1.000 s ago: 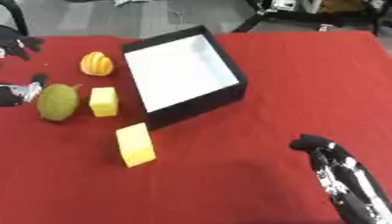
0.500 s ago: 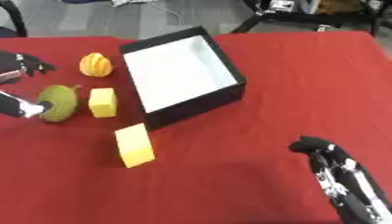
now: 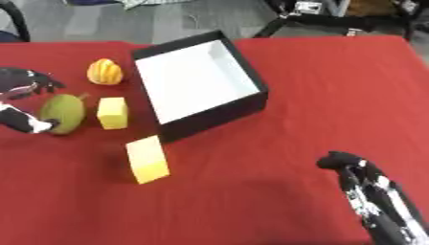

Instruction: Pick up objects on the table and place them in the box.

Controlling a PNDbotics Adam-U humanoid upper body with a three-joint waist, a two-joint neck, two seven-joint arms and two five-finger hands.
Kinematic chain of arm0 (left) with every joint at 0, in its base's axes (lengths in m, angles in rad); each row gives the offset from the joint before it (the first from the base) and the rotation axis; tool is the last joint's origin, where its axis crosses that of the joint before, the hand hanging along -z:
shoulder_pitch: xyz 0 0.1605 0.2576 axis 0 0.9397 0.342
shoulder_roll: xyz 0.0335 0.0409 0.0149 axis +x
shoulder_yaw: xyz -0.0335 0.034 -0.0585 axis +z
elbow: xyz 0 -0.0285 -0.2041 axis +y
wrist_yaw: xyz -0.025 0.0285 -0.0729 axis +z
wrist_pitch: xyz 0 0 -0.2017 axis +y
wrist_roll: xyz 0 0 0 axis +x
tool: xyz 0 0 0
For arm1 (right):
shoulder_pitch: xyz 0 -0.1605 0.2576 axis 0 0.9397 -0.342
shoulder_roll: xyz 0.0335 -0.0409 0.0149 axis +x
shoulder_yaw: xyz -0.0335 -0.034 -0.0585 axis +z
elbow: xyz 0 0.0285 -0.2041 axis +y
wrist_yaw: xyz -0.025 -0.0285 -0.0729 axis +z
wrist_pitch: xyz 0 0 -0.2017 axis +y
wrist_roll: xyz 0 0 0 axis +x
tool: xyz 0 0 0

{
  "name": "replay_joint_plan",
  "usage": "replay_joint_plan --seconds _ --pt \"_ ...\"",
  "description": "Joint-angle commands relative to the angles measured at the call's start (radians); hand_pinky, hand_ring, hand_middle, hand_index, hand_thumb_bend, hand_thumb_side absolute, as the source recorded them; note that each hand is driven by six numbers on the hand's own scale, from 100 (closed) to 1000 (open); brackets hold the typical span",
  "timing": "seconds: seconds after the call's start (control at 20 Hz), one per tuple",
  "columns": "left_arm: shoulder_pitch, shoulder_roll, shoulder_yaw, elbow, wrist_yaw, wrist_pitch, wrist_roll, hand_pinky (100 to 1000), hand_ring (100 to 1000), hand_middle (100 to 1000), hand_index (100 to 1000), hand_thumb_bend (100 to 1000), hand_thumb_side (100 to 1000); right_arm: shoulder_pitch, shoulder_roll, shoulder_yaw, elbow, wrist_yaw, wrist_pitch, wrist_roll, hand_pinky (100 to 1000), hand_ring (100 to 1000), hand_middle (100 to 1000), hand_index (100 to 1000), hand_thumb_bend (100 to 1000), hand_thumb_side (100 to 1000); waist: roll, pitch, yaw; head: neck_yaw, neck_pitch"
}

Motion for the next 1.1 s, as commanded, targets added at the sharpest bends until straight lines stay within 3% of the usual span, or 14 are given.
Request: replay_joint_plan --seconds 0.05,0.35,0.65,0.9,1.1 --pt "-0.022 0.015 0.005 0.015 -0.019 -0.001 0.005 776 712 728 930 328 477 -0.003 -0.014 0.004 -0.009 -0.002 -0.002 0.002 1000 803 713 808 100 528 0.01 -0.029 -0.002 0.003 -0.002" --pt "-0.024 0.001 0.001 0.045 -0.048 -0.016 -0.016 767 692 692 854 276 307 -0.004 -0.014 0.005 -0.008 -0.003 -0.001 0.001 1000 803 713 808 100 526 0.01 -0.03 -0.003 0.002 -0.002" --pt "-0.022 -0.009 0.005 0.054 -0.066 -0.01 0.028 757 667 664 789 246 129 -0.004 -0.014 0.005 -0.008 -0.003 -0.001 -0.001 1000 803 713 808 100 526 0.009 -0.03 -0.003 0.0 -0.002" --pt "-0.018 -0.012 0.012 0.043 -0.075 -0.001 0.14 745 624 607 561 138 103 -0.004 -0.015 0.005 -0.007 -0.002 -0.001 -0.002 1000 803 713 808 100 526 0.009 -0.03 -0.001 -0.001 -0.002" --pt "-0.015 -0.006 0.027 0.025 -0.053 0.011 0.221 742 603 585 481 100 106 -0.004 -0.015 0.005 -0.007 -0.002 -0.001 -0.003 1000 803 712 808 100 527 0.01 -0.031 -0.001 -0.002 -0.002"
